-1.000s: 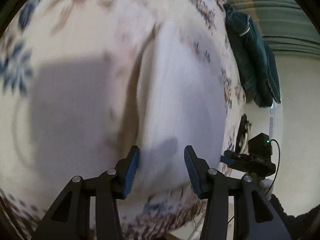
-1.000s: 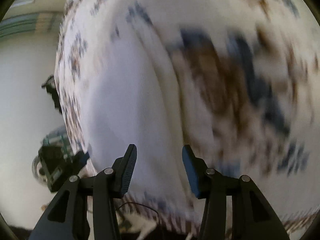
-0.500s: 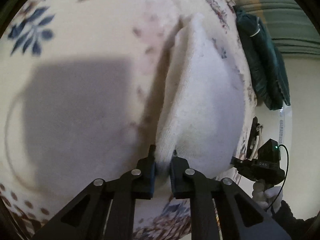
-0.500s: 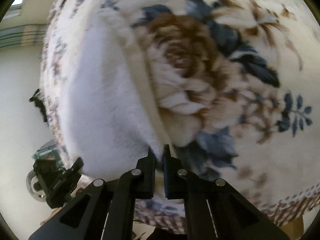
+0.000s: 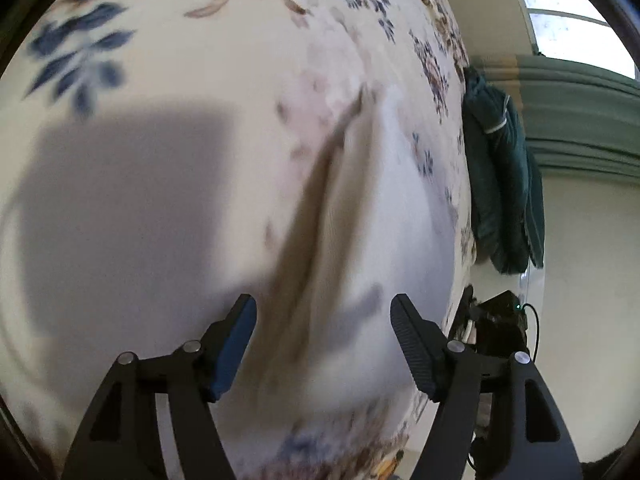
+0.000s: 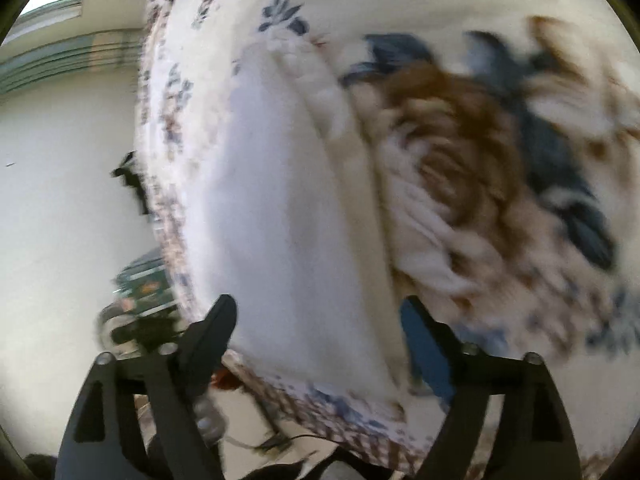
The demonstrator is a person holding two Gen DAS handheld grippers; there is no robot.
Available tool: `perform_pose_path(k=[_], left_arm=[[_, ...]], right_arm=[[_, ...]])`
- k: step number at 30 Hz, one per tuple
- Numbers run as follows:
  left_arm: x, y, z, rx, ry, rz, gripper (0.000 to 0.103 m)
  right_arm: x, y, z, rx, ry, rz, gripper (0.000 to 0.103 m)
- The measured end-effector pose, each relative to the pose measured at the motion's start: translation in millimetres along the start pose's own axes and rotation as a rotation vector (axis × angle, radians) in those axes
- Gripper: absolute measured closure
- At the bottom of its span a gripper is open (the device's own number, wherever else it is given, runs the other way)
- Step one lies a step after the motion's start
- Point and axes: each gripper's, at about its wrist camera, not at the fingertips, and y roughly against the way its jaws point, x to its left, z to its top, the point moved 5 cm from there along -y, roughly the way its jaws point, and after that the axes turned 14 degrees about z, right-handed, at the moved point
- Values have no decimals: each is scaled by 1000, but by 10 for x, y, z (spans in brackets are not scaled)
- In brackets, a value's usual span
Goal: Fold small clothes
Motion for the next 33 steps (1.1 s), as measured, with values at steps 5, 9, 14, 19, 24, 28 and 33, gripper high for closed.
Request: perform_pose_path(k=[5,9,14,19,24,28,33], left_arm=[[-171,-377,356,55,-57,-73,35],[-308,-560,469,125,-99,-112,35],[-451,-608,484,146,-107,-156,36],[-658,-566,458,78,-187,-141,68],[-884,-381,496,53,-242,-126,71],[-1177,-250,745,34,-263,-140,71],[-1787,-198,1415,-13,-305,-167,71]], right_arm=[[-255,-440,275,107,-51,17,15],[-416,-585,336,162,-102,92,12],[-456,-560,296,181,-118,140,12],[-383,-731,236,171,-62,104,34],[-200,-570,166,105,-22,84,52],[181,-494,203,46,29,105,54],[713,-222,714,-31,99,161,54]])
